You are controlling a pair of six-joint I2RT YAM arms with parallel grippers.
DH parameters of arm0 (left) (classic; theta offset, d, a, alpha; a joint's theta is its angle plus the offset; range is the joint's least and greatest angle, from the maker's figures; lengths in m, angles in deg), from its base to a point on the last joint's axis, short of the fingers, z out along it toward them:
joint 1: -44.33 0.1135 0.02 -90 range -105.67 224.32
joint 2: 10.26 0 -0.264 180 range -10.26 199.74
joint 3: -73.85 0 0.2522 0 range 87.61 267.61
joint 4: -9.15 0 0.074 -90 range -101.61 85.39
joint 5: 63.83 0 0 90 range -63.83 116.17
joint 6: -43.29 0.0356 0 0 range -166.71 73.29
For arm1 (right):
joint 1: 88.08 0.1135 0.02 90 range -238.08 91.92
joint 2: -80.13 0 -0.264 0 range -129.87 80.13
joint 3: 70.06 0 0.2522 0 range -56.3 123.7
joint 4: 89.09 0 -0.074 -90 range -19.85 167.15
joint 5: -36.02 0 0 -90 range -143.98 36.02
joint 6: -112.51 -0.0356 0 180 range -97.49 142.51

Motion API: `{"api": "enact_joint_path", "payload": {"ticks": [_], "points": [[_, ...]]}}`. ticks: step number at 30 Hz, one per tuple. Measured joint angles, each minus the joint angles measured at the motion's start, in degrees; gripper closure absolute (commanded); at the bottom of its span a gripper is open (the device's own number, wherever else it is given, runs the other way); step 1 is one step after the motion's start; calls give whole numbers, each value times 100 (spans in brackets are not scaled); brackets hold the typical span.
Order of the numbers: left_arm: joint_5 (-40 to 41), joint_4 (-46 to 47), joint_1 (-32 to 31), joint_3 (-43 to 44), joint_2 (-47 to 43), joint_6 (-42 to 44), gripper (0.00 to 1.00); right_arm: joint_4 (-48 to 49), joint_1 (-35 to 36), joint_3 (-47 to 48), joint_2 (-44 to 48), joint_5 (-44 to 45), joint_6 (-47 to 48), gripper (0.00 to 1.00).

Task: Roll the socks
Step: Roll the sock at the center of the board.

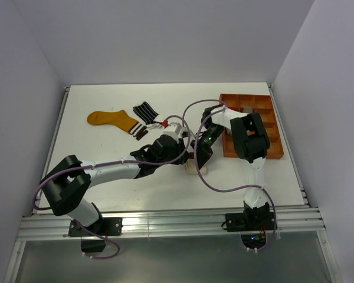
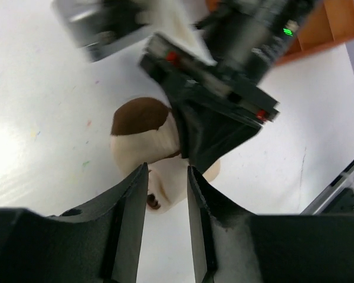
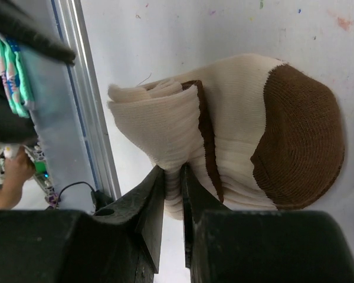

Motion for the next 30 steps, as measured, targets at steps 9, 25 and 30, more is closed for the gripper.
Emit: {"api": "enact_joint_path", "payload": {"ticks": [9,25,30], "points": [[-299,-321,-273,863,654,1600,59,-356,-70,247,-299,-59,125,81],[-879,-575,-339,1021,1364,2170,57,-654,-160,439,-584,-116,131,81],[-966,-474,-339,1021,1419,2170,55,-702,-164,450,-601,-59,133,81]]}}
